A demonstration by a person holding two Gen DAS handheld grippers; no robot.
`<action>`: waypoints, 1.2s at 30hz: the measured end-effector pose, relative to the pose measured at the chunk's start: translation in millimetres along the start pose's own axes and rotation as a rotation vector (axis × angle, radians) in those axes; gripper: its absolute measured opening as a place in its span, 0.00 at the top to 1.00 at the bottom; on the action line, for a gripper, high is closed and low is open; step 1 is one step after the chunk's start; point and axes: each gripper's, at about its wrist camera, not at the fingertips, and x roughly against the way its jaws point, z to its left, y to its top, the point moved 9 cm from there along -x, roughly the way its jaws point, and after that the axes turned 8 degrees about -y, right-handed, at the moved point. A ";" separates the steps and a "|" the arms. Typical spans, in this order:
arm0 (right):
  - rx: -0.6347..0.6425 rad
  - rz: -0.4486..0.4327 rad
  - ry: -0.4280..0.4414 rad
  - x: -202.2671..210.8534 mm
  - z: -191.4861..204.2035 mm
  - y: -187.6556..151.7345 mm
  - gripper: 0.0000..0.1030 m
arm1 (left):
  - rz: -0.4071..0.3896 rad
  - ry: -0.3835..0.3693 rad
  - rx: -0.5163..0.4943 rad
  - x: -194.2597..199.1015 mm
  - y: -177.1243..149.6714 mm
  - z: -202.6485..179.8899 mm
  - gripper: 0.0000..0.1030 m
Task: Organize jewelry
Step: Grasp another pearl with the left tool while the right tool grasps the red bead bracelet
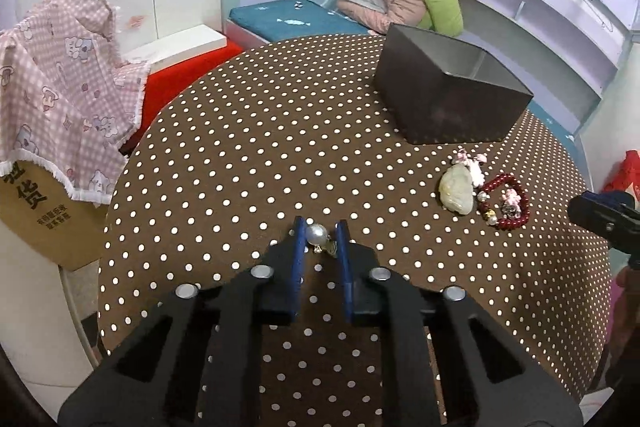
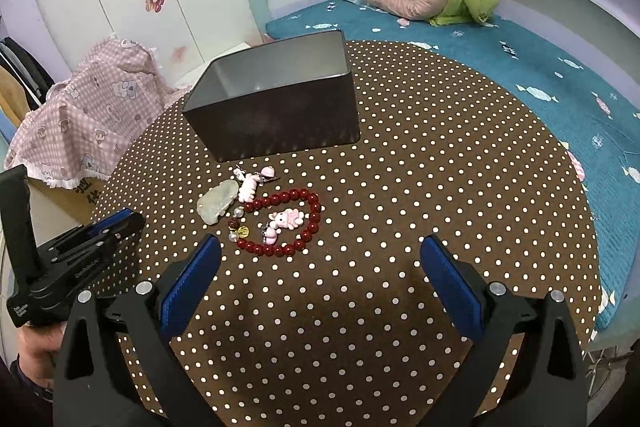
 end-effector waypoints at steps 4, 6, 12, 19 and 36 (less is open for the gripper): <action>0.004 0.015 -0.009 -9.1 -2.3 -0.2 0.07 | 0.000 -0.003 -0.012 2.0 0.0 -3.5 0.89; 0.006 0.021 -0.011 -14.3 -3.5 0.9 0.07 | -0.003 -0.003 -0.019 3.3 0.4 -5.9 0.89; 0.036 0.028 -0.023 -31.6 0.5 8.7 0.09 | -0.014 -0.007 -0.024 8.0 0.9 -11.5 0.89; 0.081 0.054 -0.054 -50.3 1.4 18.9 0.41 | -0.034 -0.026 -0.026 19.8 4.4 -15.3 0.89; 0.225 0.076 -0.017 -51.6 13.1 10.8 0.93 | -0.056 -0.046 -0.018 30.6 12.7 -16.8 0.89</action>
